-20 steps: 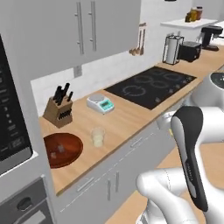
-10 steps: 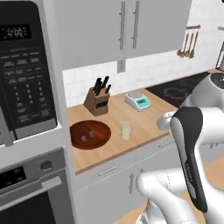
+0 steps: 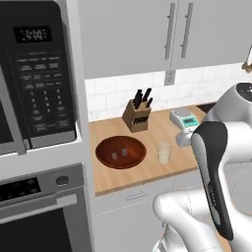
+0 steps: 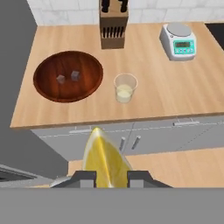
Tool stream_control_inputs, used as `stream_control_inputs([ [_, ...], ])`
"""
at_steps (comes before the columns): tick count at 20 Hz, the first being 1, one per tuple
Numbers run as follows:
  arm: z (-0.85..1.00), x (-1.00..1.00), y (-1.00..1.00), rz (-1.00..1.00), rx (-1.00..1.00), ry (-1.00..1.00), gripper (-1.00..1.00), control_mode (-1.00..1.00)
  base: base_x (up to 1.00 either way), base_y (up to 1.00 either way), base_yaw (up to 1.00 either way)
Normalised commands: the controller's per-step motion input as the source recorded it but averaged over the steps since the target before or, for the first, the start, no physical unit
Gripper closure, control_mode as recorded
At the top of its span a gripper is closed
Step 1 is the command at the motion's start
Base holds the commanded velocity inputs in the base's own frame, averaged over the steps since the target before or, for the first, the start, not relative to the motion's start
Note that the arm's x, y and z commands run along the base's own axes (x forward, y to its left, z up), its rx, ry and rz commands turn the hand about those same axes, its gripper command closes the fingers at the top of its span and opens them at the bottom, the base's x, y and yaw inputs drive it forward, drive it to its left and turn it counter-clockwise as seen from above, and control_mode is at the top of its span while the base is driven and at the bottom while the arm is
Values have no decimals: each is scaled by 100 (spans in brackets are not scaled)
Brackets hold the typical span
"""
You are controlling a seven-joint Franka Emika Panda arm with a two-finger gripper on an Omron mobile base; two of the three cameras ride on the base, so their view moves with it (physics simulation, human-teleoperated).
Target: Grab a lemon wedge from the fridge and one ice cube from the ice bowl, and put them in the glass of lemonade.
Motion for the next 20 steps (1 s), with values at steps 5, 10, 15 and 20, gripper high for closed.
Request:
stream_control_inputs([
  [5,0,0,0,0,0,0,100,100,50,-53,19],
  [10,0,0,0,0,0,0,100,100,23,-44,14],
  [15,0,0,0,0,0,0,100,100,37,-4,6],
  [20,0,0,0,0,0,0,100,100,56,0,2],
])
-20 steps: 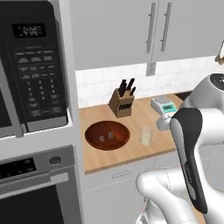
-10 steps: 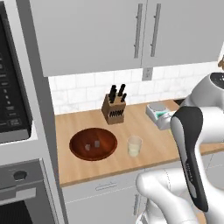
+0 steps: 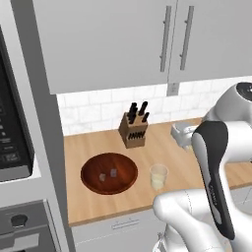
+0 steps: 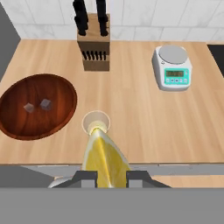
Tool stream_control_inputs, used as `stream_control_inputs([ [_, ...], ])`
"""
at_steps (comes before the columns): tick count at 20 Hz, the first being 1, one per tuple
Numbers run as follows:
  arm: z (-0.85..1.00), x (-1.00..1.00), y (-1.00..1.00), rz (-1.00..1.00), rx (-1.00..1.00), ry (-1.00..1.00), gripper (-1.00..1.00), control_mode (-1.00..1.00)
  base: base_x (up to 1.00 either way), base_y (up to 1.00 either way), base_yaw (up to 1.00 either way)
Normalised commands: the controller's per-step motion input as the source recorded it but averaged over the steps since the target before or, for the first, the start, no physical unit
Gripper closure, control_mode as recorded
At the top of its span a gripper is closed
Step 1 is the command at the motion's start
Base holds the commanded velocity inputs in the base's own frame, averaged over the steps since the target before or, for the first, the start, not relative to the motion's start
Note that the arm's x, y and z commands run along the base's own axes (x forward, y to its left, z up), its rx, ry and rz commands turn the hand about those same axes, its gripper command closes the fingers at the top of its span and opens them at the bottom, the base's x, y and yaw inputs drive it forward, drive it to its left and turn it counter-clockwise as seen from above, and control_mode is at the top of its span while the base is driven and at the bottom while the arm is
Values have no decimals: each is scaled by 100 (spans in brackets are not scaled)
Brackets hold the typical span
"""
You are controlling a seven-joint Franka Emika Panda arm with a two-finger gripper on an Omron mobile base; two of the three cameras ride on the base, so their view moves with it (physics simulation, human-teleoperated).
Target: Grab a lemon wedge from the fridge and one ice cube from the ice bowl, and put them in the glass of lemonade.
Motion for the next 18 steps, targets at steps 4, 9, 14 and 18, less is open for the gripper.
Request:
stream_control_inputs([
  [4,0,0,0,0,0,0,100,100,31,0,0],
  [9,0,0,0,0,0,0,100,100,3,0,0],
  [14,0,0,0,0,0,0,100,100,0,0,0],
  [18,-1,0,0,0,0,0,100,-100,0,0,0],
])
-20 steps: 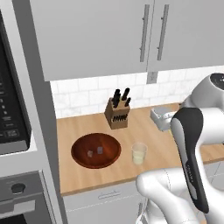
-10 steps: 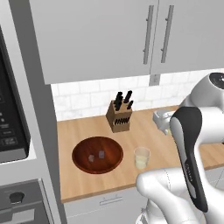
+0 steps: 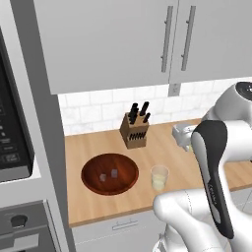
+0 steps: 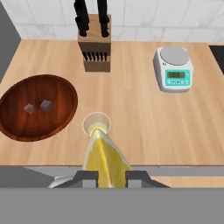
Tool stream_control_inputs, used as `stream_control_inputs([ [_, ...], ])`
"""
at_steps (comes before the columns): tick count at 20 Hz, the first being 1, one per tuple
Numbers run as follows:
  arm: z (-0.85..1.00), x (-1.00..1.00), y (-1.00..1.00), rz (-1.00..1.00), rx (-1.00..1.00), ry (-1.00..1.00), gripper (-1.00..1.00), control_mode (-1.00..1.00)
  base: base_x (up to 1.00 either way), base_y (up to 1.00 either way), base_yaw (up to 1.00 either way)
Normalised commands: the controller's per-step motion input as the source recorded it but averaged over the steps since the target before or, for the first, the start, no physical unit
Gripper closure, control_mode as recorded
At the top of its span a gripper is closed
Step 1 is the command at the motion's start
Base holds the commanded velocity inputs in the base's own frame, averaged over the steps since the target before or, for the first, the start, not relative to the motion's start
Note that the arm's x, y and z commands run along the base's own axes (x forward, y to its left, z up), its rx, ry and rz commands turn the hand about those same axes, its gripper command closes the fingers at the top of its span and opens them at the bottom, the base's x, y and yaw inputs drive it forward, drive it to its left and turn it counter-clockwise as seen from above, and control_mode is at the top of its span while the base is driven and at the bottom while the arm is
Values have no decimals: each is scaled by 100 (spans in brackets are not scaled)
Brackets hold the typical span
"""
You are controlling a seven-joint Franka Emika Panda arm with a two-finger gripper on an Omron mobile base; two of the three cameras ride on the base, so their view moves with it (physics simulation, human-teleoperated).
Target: Grab a lemon wedge from the fridge and one ice cube from the ice bowl, and put them in the glass of lemonade.
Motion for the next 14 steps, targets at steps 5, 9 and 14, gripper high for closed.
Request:
stream_control_inputs([
  [5,-13,1,6,0,0,0,100,-100,0,0,0],
  [9,-22,0,6,0,1,0,100,-100,0,0,0],
  [14,-21,3,1,0,0,0,100,-100,0,0,0],
])
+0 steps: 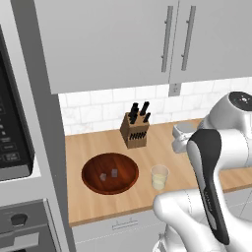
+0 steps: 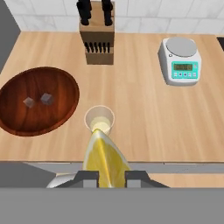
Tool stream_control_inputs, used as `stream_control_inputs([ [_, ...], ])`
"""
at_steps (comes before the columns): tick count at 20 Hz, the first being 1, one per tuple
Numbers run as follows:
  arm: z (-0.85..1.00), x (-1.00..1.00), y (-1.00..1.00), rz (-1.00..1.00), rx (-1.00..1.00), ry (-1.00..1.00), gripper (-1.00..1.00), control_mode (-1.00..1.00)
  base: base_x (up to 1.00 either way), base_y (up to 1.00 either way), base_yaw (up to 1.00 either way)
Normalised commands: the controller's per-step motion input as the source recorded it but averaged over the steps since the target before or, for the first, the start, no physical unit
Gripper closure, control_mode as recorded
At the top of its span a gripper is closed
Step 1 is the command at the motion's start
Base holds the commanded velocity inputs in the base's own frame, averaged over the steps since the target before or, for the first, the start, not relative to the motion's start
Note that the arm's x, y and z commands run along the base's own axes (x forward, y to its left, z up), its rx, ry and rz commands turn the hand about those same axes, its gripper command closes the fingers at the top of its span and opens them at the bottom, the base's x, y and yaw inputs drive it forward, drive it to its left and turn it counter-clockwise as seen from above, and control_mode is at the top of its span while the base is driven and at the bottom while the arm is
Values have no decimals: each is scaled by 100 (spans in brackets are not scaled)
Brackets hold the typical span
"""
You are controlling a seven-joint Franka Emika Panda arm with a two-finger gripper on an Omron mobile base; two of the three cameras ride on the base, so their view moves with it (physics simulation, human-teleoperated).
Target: Grab a lemon wedge from the fridge and one ice cube from the ice bowl, and put them in the glass of lemonade.
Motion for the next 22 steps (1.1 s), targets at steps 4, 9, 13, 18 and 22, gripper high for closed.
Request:
stream_control_inputs([
  [4,-29,20,1,0,0,0,100,-100,0,0,0],
  [9,-47,20,4,0,0,0,100,-100,0,0,0],
  [13,-22,13,18,0,0,0,100,-100,0,0,0],
  [18,-11,21,19,0,0,0,100,-100,0,0,0],
  [22,-10,8,2,0,0,0,100,-100,0,0,0],
])
